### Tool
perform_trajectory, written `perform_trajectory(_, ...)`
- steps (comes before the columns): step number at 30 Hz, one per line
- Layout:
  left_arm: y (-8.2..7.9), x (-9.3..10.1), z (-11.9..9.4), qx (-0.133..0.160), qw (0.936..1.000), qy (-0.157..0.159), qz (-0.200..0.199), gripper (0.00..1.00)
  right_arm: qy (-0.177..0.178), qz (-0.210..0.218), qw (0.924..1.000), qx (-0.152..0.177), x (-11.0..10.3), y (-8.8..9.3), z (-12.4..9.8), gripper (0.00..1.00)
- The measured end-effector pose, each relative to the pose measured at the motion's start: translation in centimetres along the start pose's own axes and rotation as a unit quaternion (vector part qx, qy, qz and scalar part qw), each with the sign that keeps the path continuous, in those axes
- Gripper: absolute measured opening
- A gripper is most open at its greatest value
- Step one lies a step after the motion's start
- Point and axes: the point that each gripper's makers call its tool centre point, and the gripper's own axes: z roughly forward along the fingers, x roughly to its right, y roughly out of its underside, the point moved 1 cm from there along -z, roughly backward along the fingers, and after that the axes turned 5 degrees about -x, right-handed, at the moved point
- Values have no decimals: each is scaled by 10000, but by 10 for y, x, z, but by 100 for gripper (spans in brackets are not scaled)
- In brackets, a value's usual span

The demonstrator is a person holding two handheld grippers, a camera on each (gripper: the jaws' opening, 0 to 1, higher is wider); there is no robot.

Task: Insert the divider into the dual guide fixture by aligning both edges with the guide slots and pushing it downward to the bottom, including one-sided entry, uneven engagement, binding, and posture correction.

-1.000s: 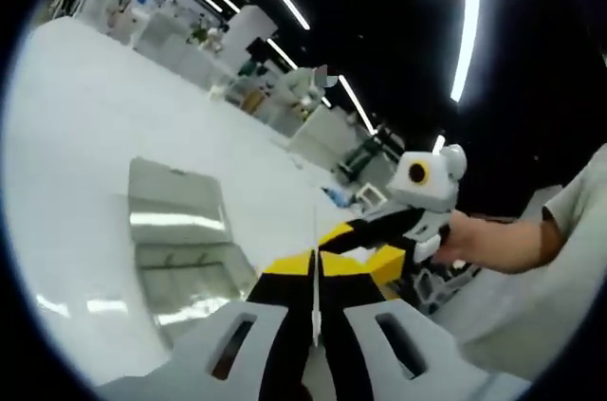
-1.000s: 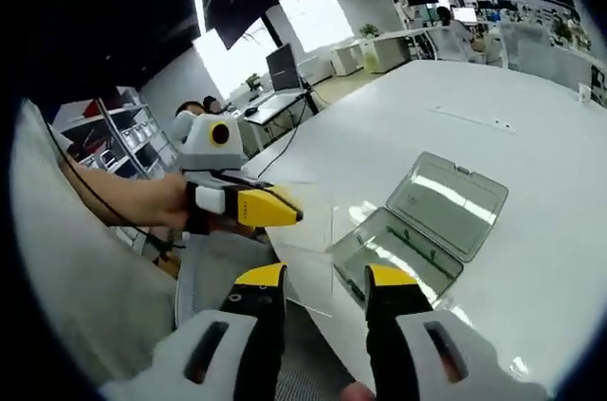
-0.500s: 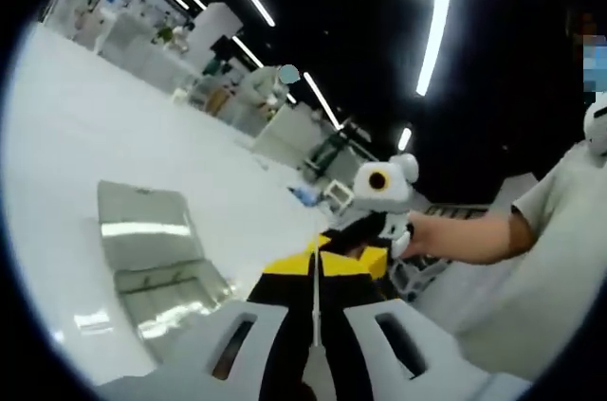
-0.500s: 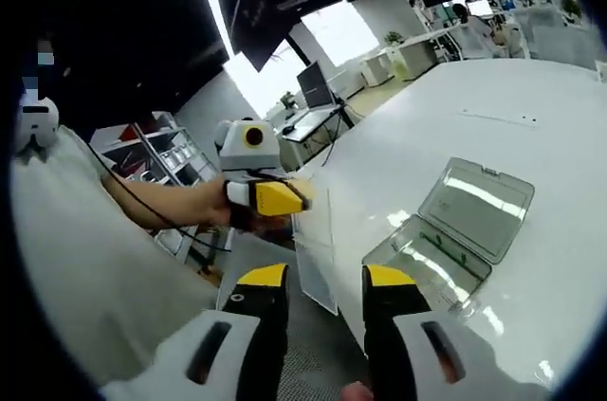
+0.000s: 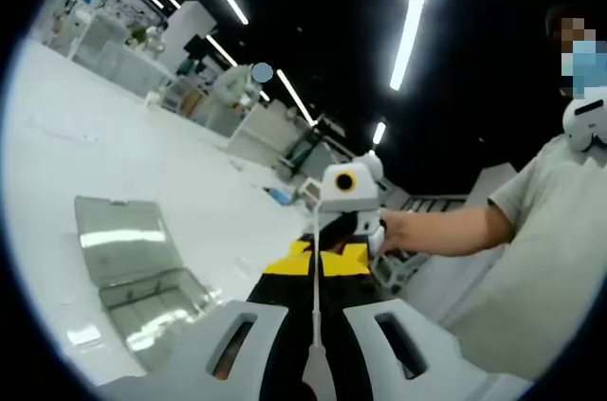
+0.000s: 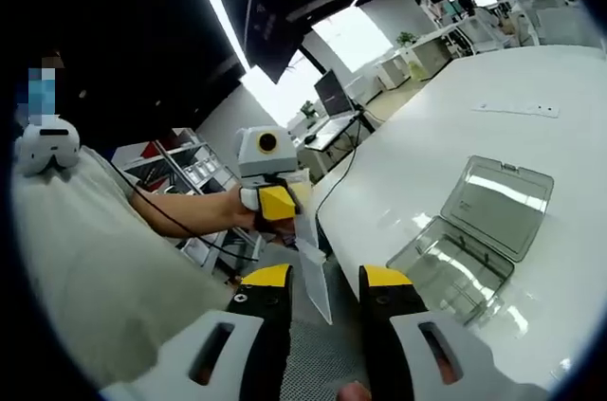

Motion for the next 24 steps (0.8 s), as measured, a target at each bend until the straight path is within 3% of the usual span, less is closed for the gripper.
perform_trajectory(24,6,14,9,-153,9992,357,107,0,-650,305,9974,61,-15,5,9,13)
